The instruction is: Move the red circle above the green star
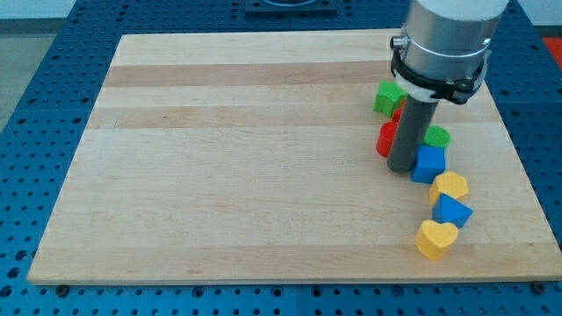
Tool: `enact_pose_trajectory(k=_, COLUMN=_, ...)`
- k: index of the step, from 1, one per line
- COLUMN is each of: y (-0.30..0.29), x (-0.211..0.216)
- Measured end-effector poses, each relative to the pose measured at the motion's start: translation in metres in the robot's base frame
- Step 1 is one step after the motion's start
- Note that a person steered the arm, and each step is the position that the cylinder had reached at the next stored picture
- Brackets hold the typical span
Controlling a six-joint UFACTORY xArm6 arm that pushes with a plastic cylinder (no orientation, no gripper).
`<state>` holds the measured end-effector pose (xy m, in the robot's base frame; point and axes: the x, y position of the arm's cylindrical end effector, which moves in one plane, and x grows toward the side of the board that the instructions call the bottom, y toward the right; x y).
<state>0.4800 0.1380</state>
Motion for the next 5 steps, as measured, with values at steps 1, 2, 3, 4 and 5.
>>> enact_pose_trajectory(k=1, y=-0.003, x=0.0)
enact_pose_trajectory(k=2, y=-0.02, x=-0.001)
enact_pose_trajectory(k=3, y=-0.024, x=-0.006)
enact_pose_trajectory(k=4, y=-0.011, x=-0.006)
enact_pose_trajectory(k=5, y=-0.001, x=-0.011)
